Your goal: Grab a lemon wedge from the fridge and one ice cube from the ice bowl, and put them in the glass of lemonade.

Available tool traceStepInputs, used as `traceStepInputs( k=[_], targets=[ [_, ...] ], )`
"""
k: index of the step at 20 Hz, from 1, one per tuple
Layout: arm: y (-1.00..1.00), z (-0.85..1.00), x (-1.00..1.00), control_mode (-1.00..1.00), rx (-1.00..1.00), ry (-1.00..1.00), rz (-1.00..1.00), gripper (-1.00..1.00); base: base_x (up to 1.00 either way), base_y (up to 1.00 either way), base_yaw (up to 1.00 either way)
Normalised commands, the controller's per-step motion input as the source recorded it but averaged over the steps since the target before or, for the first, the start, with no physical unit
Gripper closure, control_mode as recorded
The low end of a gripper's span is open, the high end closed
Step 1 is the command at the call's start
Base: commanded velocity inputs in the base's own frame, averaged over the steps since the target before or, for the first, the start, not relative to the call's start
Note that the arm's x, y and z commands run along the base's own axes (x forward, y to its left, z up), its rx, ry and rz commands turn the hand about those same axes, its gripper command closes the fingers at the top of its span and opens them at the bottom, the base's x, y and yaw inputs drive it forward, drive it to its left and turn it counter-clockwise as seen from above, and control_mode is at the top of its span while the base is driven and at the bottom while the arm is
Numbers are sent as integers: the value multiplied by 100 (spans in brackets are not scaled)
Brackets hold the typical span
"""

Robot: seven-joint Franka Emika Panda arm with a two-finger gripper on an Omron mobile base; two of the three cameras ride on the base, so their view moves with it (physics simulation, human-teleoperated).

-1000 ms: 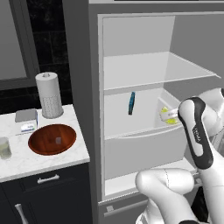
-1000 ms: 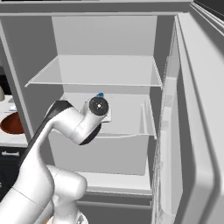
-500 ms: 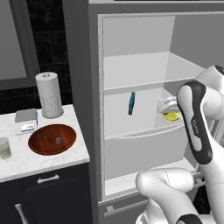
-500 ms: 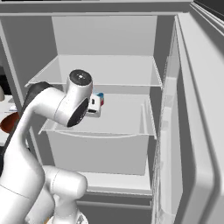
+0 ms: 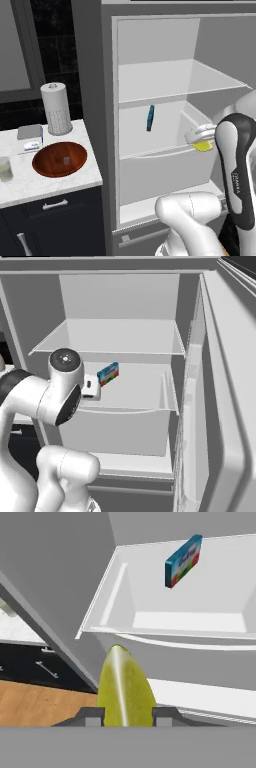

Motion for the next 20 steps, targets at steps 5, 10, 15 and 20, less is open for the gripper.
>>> traceStepInputs(
  k=[5,10,15,20],
  targets=[
    [0,2,-6,-100,-8,1,0,100,0,0,0],
    [0,2,-1,-100,-2,3,-1,100,0,0,0],
    [0,0,0,-100,0,0,0,100,0,0,0],
    [1,0,-9,100,0,0,0,100,-25,25,-1]
  ],
)
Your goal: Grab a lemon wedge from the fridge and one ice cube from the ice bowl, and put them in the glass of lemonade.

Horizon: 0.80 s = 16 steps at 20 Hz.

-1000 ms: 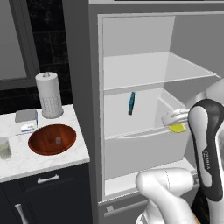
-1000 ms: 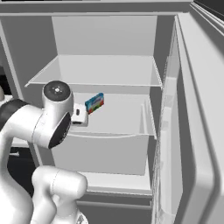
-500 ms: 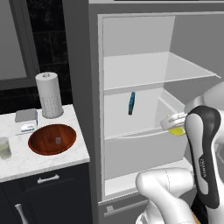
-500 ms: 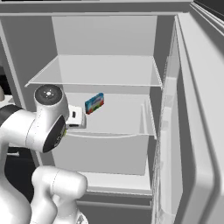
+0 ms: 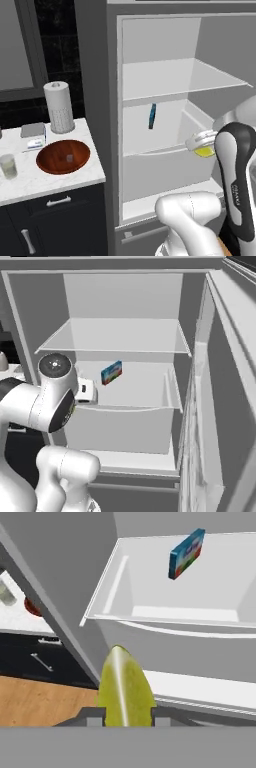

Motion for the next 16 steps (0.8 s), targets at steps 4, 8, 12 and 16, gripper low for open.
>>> traceStepInputs(
  k=[4,8,12,16],
  targets=[
    [0,0,0,100,0,0,0,100,-74,100,-10],
    [0,0,0,100,0,0,0,100,-70,100,-12],
    [0,0,0,100,0,0,0,100,-42,100,-12],
    [0,0,0,100,0,0,0,100,36,100,-13]
  ],
)
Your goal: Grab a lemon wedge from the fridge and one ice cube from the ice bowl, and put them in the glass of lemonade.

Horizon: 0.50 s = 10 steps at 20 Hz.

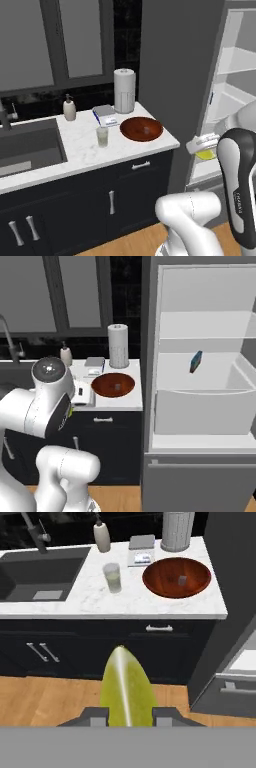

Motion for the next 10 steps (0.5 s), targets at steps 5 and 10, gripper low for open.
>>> traceStepInputs(
  k=[5,10],
  targets=[
    [0,0,0,100,0,0,0,100,97,43,0],
    [0,0,0,100,0,0,0,100,50,7,0]
  ],
)
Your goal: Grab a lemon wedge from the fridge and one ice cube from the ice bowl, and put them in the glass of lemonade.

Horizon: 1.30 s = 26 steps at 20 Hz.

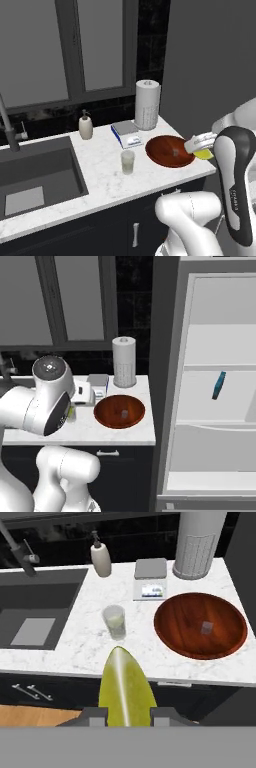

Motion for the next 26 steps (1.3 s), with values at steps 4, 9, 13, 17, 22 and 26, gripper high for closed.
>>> traceStepInputs(
  k=[4,9,13,17,22,26],
  targets=[
    [14,0,1,-100,-1,3,1,100,0,28,0],
    [62,0,48,-100,-7,14,9,100,0,0,0],
    [36,0,67,-100,-8,16,1,100,0,0,0],
    [23,-44,91,-100,-6,6,0,100,0,0,0],
    [41,-100,100,-100,-6,17,0,100,0,0,0],
    [31,-54,80,-100,-5,11,0,100,0,0,0]
  ],
)
